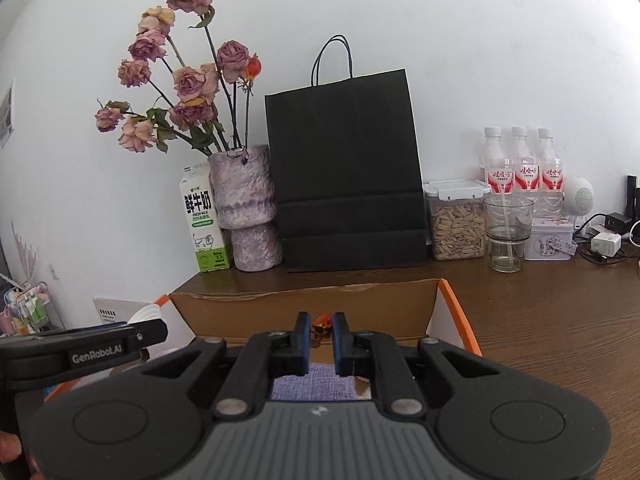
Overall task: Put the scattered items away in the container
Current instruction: 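Carry orange item and cap over the box and open both tools, then withdraw both tools from the box toward the navy pouch, then grasp the white earbud case beside the caps with the right tool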
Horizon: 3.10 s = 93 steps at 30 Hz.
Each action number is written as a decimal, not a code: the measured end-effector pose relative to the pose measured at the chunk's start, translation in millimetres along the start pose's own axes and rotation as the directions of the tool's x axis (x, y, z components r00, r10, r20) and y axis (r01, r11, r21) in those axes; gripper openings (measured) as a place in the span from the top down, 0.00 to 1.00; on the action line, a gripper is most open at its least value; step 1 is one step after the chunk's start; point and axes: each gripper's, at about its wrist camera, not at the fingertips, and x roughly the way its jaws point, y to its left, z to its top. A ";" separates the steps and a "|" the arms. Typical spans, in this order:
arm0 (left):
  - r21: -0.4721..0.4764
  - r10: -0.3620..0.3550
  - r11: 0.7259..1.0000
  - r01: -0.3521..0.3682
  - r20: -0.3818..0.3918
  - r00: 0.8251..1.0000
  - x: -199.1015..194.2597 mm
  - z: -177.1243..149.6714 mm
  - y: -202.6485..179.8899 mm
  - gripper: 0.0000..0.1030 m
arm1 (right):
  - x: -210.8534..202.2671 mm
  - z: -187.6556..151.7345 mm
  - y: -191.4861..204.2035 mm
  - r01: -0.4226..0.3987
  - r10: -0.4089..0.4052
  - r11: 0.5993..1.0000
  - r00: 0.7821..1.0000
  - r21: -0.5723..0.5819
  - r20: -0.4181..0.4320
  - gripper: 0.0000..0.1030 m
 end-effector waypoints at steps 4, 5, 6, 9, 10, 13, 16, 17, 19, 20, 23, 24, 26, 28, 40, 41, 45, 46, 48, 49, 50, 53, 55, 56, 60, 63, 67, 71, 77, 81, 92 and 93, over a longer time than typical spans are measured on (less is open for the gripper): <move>0.036 0.008 0.999 -0.008 0.015 1.000 -2.8 -3.4 -6.5 0.59 | -1.9 -2.6 2.9 -0.006 0.006 1.000 1.000 -0.015 -0.003 0.87; 0.041 0.015 0.999 -0.015 0.017 1.000 -3.4 -4.2 -7.6 0.56 | -2.6 -4.0 3.3 -0.005 0.005 1.000 1.000 -0.019 -0.001 0.87; 0.046 0.020 0.999 -0.021 0.018 1.000 -3.5 -4.9 -8.3 0.42 | -3.3 -5.6 3.4 -0.001 0.001 1.000 1.000 -0.021 0.004 0.77; 0.047 0.022 0.999 -0.024 0.050 0.998 -9.4 -6.1 -8.5 0.02 | -7.0 -7.8 3.5 0.005 -0.005 1.000 1.000 -0.016 0.005 0.07; 0.043 0.024 0.999 -0.027 0.076 0.997 -12.9 -6.3 -8.2 0.00 | -10.8 -8.2 4.1 0.005 -0.004 1.000 1.000 -0.018 0.025 0.00; 0.030 0.047 0.998 -0.052 0.133 0.990 -21.3 -6.4 -8.0 0.00 | -19.7 -6.5 7.7 0.014 -0.012 0.999 0.998 -0.034 0.061 0.00; 0.013 0.045 0.999 -0.047 0.136 0.990 -23.7 -5.8 -5.7 0.00 | -22.4 -6.5 8.3 0.012 -0.010 0.999 0.998 -0.031 0.058 0.00; 0.007 0.045 0.999 -0.047 0.134 0.990 -24.0 -5.5 -4.7 0.00 | -22.6 -7.0 8.6 0.014 -0.012 0.999 0.998 -0.033 0.053 0.00; 0.000 0.047 0.999 -0.048 0.131 0.990 -24.5 -5.9 -2.6 0.00 | -23.4 -7.9 9.2 0.014 -0.013 0.999 0.999 -0.038 0.051 0.00; -0.002 0.049 0.999 -0.049 0.131 0.990 -24.7 -6.2 -2.4 0.00 | -23.7 -8.2 9.6 0.013 -0.011 0.999 0.999 -0.040 0.048 0.00; -0.002 0.053 0.999 -0.053 0.128 0.990 -25.1 -8.4 -0.7 0.00 | -24.6 -9.9 12.4 0.020 -0.018 0.998 0.999 -0.053 0.046 0.00; -0.003 0.054 0.999 -0.054 0.128 0.990 -25.5 -9.3 -0.3 0.00 | -24.7 -10.5 13.3 0.023 -0.021 0.998 0.999 -0.058 0.044 0.00; -0.003 0.054 0.999 -0.054 0.128 0.990 -26.5 -11.6 0.7 0.00 | -24.8 -11.7 14.7 0.027 -0.024 0.997 0.999 -0.066 0.039 0.00; -0.001 0.054 0.999 -0.054 0.128 0.990 -27.2 -13.0 1.3 0.00 | -25.8 -13.4 15.5 0.028 -0.026 0.997 0.999 -0.072 0.037 0.00; 0.010 0.037 0.999 -0.039 0.178 0.983 -41.9 -26.5 6.1 0.00 | -39.6 -24.6 12.9 0.025 -0.020 0.995 0.999 -0.092 0.047 0.00; 0.013 0.039 0.999 -0.042 0.179 0.983 -42.9 -27.9 6.1 0.00 | -40.9 -25.4 12.8 0.027 -0.022 0.995 0.999 -0.093 0.050 0.00; 0.025 0.044 0.998 -0.049 0.177 0.983 -48.3 -35.2 7.9 0.00 | -46.0 -30.1 12.8 0.047 -0.042 0.993 0.998 -0.107 0.053 0.00; 0.026 0.040 0.999 -0.046 0.178 0.983 -50.0 -36.5 8.9 0.00 | -47.7 -32.0 12.9 0.058 -0.052 0.992 0.997 -0.114 0.054 0.00; 0.025 0.040 0.999 -0.046 0.188 0.981 -54.9 -39.5 10.9 0.00 | -51.4 -35.9 13.4 0.076 -0.069 0.989 0.996 -0.130 0.060 0.00; 0.025 0.043 0.998 -0.049 0.192 0.980 -57.4 -41.0 11.9 0.00 | -53.7 -37.9 13.4 0.084 -0.076 0.987 0.995 -0.135 0.064 0.00; 0.026 0.046 0.998 -0.052 0.194 0.980 -59.6 -42.6 12.6 0.00 | -55.9 -39.7 13.2 0.089 -0.081 0.986 0.995 -0.139 0.065 0.00; 0.032 0.053 0.998 -0.060 0.192 0.980 -65.9 -48.3 15.1 0.00 | -65.4 -48.2 11.2 0.102 -0.092 0.984 0.993 -0.147 0.070 0.00; 0.038 0.058 0.997 -0.066 0.190 0.980 -69.7 -51.9 16.1 0.00 | -70.2 -55.1 10.2 0.122 -0.112 0.980 0.991 -0.158 0.070 0.00; 0.040 0.061 0.997 -0.070 0.190 0.980 -72.2 -54.0 16.8 0.00 | -72.0 -58.3 10.0 0.132 -0.122 0.977 0.990 -0.166 0.068 0.00; 0.042 0.061 0.997 -0.070 0.192 0.979 -81.9 -62.3 20.8 0.00 | -83.1 -69.9 8.3 0.147 -0.138 0.972 0.989 -0.185 0.063 0.00; 0.042 0.067 0.996 -0.076 0.192 0.979 -88.9 -69.6 23.6 0.00 | -90.7 -75.9 5.9 0.148 -0.140 0.971 0.989 -0.188 0.055 0.00; 0.027 0.083 0.996 -0.089 0.182 0.980 -96.1 -74.5 28.4 0.00 | -99.6 -79.0 1.4 0.155 -0.149 0.972 0.988 -0.175 0.049 0.00; 0.006 0.090 0.996 -0.092 0.171 0.981 -102.6 -77.2 32.8 0.00 | -106.7 -81.7 -1.6 0.145 -0.142 0.974 0.989 -0.172 0.028 0.00; -0.005 0.100 0.995 -0.101 0.158 0.982 -113.3 -81.1 36.9 0.00 | -115.1 -86.0 -4.7 0.144 -0.146 0.976 0.989 -0.163 0.001 0.00; 0.014 0.094 0.995 -0.097 0.142 0.985 -118.0 -84.0 35.6 0.00 | -118.2 -88.2 -6.4 0.145 -0.150 0.976 0.988 -0.162 -0.021 0.00; 0.019 0.098 0.995 -0.099 0.067 0.993 -119.8 -88.3 37.6 0.00 | -117.0 -90.7 -9.4 0.140 -0.154 0.977 0.985 -0.160 -0.076 0.00; 0.020 0.097 0.995 -0.098 0.056 0.994 -118.7 -88.3 38.0 0.00 | -114.9 -90.8 -10.4 0.137 -0.152 0.978 0.984 -0.155 -0.090 0.00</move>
